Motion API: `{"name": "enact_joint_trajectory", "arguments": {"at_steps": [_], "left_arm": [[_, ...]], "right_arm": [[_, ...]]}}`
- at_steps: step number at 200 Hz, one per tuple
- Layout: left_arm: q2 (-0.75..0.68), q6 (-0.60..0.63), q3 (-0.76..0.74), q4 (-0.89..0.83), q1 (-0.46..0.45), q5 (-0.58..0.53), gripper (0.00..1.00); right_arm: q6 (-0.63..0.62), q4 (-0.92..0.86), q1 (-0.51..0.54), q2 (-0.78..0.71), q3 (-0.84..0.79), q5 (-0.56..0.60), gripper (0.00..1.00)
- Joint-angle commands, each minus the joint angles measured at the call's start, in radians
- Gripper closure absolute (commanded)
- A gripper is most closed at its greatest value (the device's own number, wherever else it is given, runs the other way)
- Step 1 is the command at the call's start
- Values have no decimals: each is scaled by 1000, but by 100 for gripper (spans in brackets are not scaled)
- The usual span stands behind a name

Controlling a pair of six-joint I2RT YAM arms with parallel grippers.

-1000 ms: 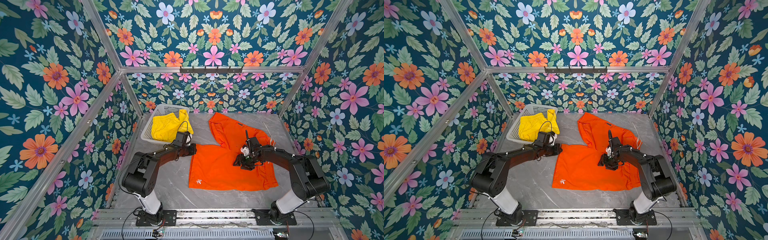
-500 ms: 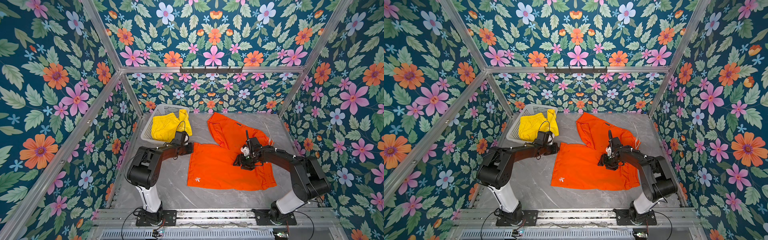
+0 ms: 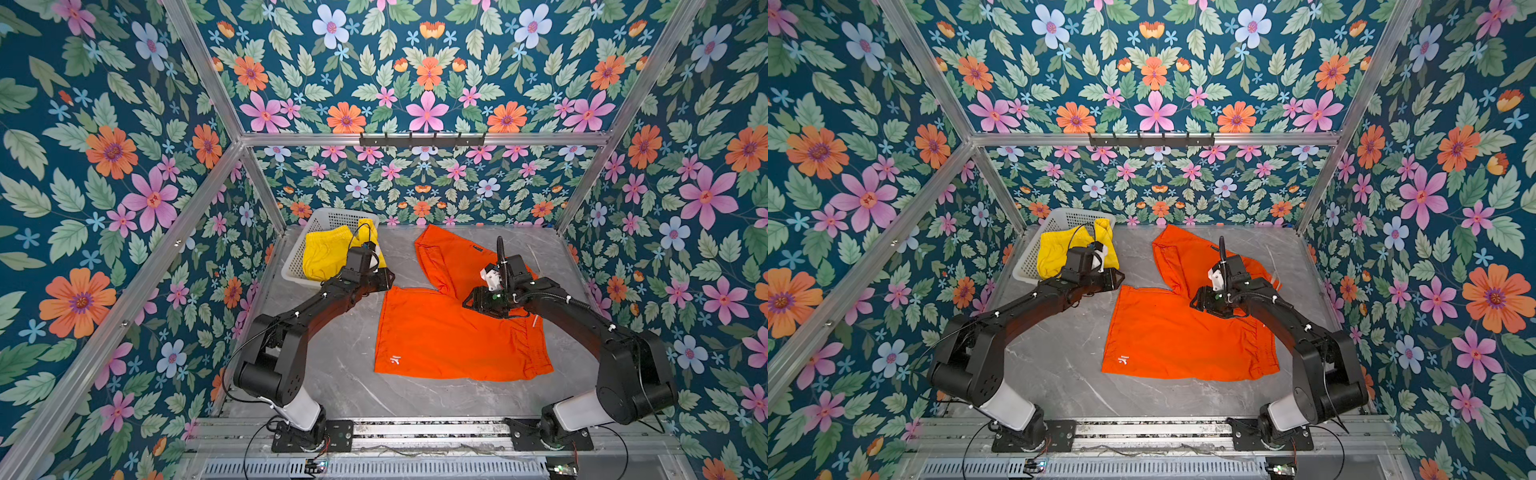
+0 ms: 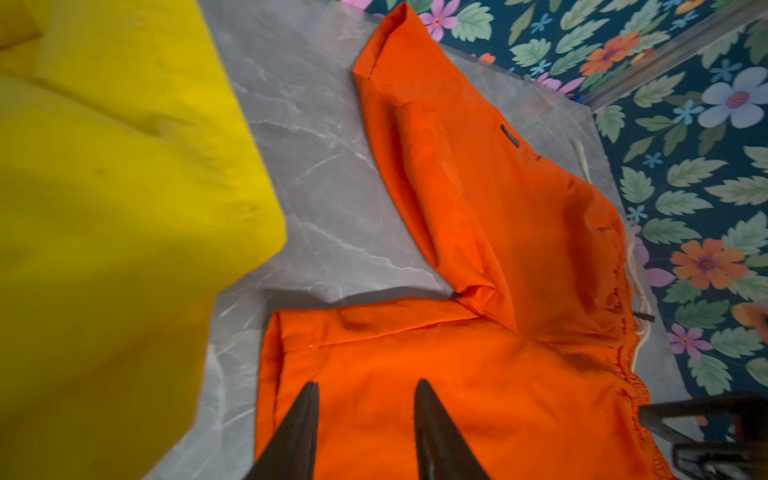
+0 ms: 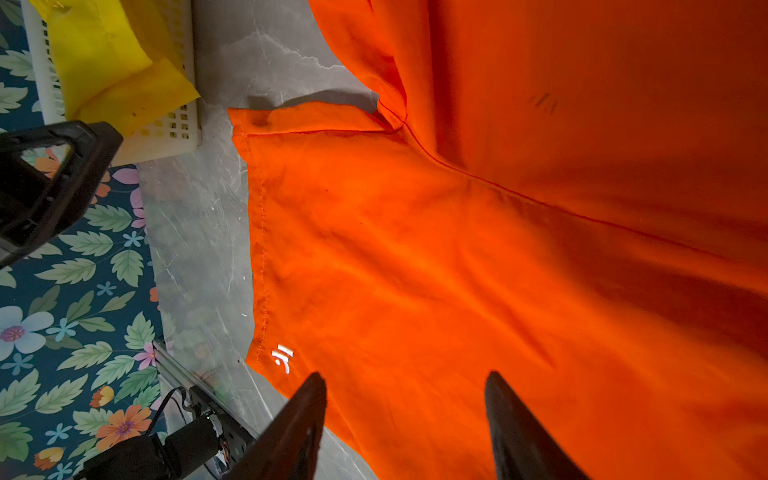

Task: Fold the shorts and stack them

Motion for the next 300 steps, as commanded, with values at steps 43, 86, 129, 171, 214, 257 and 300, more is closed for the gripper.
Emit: {"name": "enact_joint_trajectory", "arguments": {"at_steps": [43,86,129,171,214,257,300], "left_arm": [[105,-44,-58,31,-93,40,62],[47,-74,-209,31,-98,2,64],[-47,-110,-337,12,-98,-35,64],[-120,-106,-388,-42,-98,-64,63],[-138,-67,-254,-82,-98,-68,56],[94,25,152,-114,-98,-54,53],[357,10,451,-86,-98,-39,42]], "right_arm": [[36,52,13,77,-79,-31,39],[42,53,13,76,-184,-37,39],[45,14,13,40,-258,-22,39],[41,-44,13,-49,-303,-4,39],[24,-61,13,-101,-163,24,39],[13,92,13,43,50,77,39],[2,166,13,306,284,78,40]]}}
